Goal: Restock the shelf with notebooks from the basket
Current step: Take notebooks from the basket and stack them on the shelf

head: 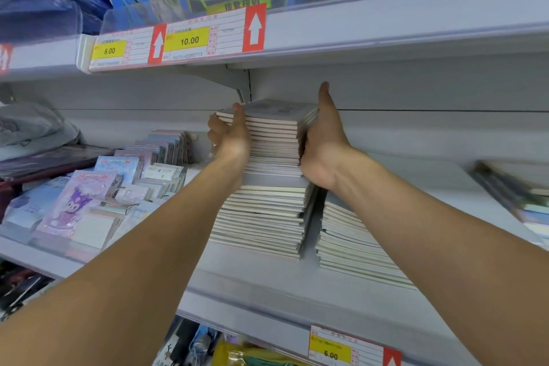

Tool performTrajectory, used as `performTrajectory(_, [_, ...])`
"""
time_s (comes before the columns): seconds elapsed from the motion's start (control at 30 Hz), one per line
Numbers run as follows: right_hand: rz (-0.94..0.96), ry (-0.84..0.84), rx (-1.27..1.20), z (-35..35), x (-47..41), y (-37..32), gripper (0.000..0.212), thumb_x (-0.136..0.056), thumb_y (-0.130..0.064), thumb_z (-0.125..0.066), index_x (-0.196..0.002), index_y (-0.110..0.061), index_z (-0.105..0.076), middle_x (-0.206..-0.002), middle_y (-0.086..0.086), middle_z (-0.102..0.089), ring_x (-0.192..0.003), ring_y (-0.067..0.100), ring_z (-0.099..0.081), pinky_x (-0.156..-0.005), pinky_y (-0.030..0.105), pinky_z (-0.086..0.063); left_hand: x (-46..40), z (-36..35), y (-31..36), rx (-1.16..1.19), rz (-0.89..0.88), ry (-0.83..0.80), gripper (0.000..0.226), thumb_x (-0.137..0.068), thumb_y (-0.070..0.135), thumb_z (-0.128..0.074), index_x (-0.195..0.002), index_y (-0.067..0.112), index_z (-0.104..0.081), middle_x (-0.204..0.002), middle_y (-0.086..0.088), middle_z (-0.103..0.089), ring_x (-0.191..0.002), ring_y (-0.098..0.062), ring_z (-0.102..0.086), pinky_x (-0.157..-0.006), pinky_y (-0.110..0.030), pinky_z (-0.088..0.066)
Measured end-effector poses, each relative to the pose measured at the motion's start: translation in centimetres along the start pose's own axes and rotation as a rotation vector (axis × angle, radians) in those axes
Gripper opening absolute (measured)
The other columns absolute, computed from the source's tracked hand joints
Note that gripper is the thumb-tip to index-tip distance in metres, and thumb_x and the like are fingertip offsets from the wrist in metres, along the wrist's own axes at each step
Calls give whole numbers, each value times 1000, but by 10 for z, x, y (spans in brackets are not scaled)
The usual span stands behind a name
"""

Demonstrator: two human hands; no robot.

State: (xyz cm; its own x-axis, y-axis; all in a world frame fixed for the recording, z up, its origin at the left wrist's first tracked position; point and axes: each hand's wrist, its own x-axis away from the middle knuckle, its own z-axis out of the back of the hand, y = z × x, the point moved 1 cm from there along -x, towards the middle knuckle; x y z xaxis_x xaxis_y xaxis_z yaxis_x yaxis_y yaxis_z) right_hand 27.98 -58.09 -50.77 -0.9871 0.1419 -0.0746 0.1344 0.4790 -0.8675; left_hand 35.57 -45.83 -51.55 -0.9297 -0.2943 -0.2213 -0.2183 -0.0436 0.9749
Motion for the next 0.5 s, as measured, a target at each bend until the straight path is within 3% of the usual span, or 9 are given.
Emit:
performTrajectory(0.07, [-26, -34, 78, 13, 5, -5, 83, -88, -82, -27, -120, -16, -67, -118, 9, -72, -98, 21, -73, -73, 30, -60, 2, 5, -1, -2, -6, -48, 78, -94, 63, -40, -153, 20, -13, -157, -7, -24, -140, -33, -31, -113, -52, -27])
performTrajectory(0.13, [-16, -56, 316, 28, 13, -6, 69, -98, -70, -24, -130, -19, -59, -127, 4, -67, -114, 19, -64, -97, 29, -51, 3, 19, 1, -16, -11, -174, 86, -88, 61, -56, -151, 19, -16, -152, -7, -34, -135, -32, -40, -111, -46, -34])
performTrajectory(0.2, [62, -32, 678, 43, 18, -1, 43, -104, -41, -44, -123, -10, -66, -119, 8, -71, -114, 25, -65, -105, 34, -47, 3, 40, -3, -208, -108, -387, 87, -73, 46, -81, -139, 19, -31, -132, 3, -54, -120, -19, -54, -101, -31, -46])
performTrajectory(0.27, [142, -40, 942, 52, 21, 5, 23, -94, -15, -64, -115, -8, -70, -112, 7, -73, -111, 25, -67, -103, 33, -50, 3, 55, -9, -485, -226, -491, 85, -60, 33, -92, -125, 23, -39, -116, 14, -56, -110, -10, -55, -92, -18, -43])
performTrajectory(0.4, [106, -57, 1074, 46, 22, 7, 62, -77, -22, -85, -133, -14, -61, -125, -2, -68, -115, 16, -63, -106, 30, -47, -1, 56, -12, -596, -237, -387, 95, -51, 34, -96, -131, 12, -50, -131, -1, -59, -122, -24, -54, -108, -33, -42])
performTrajectory(0.5, [161, -29, 1144, 43, 16, 10, 64, -77, -33, -85, -134, -16, -60, -128, -3, -66, -116, 16, -61, -104, 30, -47, -4, 55, -19, -542, -269, -346, 90, -47, 35, -97, -125, 14, -57, -125, 0, -64, -117, -23, -59, -104, -33, -46])
